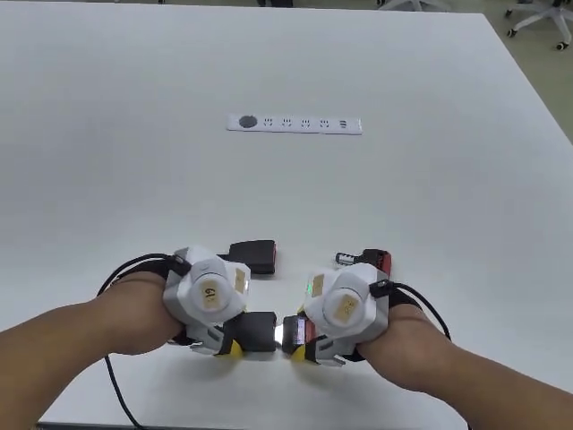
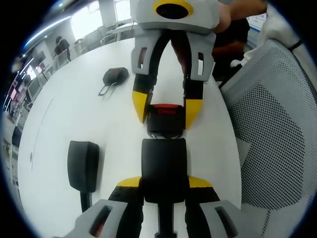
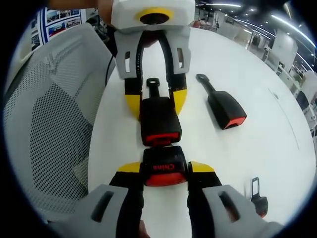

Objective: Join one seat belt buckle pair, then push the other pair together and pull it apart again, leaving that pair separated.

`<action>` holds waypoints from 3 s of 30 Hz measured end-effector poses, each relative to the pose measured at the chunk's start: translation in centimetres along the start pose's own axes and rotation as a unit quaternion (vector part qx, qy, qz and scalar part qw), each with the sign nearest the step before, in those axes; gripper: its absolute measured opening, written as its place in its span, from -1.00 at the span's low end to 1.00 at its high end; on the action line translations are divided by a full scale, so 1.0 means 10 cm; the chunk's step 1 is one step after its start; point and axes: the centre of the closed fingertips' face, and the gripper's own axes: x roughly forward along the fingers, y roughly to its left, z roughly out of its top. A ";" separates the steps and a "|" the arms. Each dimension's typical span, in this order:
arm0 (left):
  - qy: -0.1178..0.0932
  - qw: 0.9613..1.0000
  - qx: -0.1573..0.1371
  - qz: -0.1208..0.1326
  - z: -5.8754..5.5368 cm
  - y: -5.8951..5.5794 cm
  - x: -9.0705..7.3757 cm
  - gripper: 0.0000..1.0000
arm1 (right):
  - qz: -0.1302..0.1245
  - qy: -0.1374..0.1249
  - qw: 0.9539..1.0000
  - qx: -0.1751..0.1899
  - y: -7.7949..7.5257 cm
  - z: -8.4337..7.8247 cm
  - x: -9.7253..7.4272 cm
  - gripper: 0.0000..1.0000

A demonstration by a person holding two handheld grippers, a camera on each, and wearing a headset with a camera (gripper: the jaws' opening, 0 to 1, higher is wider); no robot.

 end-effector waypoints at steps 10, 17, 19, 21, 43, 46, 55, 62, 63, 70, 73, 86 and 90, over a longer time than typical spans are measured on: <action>-0.010 1.000 -0.004 0.003 0.00 0.01 -0.01 -0.36 | 0.001 -0.001 1.000 0.010 0.01 -0.02 0.04 -0.36; -0.020 1.000 -0.001 -0.002 -0.01 0.00 -0.04 -0.37 | -0.006 0.021 1.000 -0.008 0.00 -0.04 0.04 -0.37; -0.021 1.000 -0.003 -0.001 -0.01 0.00 -0.03 -0.38 | -0.004 0.021 1.000 -0.002 -0.02 -0.04 0.04 -0.38; -0.021 1.000 -0.006 0.001 -0.02 0.01 -0.02 -0.38 | -0.006 0.020 1.000 0.000 -0.03 -0.04 0.03 -0.38; 0.007 1.000 -0.011 0.001 -0.02 -0.01 -0.01 -0.34 | -0.006 0.010 1.000 0.016 0.02 0.01 -0.01 -0.33; 0.016 1.000 -0.015 0.003 -0.03 -0.01 -0.01 -0.33 | -0.008 0.014 1.000 0.010 0.01 0.00 -0.01 -0.33; 0.012 0.999 -0.044 0.017 -0.01 0.05 -0.04 -0.26 | -0.011 0.012 1.000 0.009 0.01 0.03 -0.09 -0.31; -0.030 0.995 -0.094 0.021 0.03 0.23 -0.31 -0.16 | -0.006 -0.045 0.997 0.057 -0.13 0.07 -0.40 -0.31; -0.033 0.995 -0.095 0.024 0.03 0.26 -0.33 -0.16 | -0.009 -0.045 0.997 0.056 -0.15 0.05 -0.45 -0.32; -0.018 0.995 -0.075 0.064 0.06 0.66 -0.39 -0.16 | -0.062 -0.048 0.995 0.066 -0.68 -0.21 -0.75 -0.34; 0.006 0.994 -0.075 0.073 0.05 0.79 -0.35 -0.18 | -0.066 -0.044 0.993 0.085 -0.83 -0.32 -0.83 -0.28; -0.005 0.996 -0.063 0.068 0.23 1.23 -0.20 -0.07 | -0.084 -0.021 0.993 0.076 -1.35 -0.66 -0.91 -0.31; 0.004 0.997 -0.050 0.050 0.19 1.23 -0.09 -0.03 | -0.071 -0.006 0.994 0.081 -1.37 -0.79 -0.81 -0.32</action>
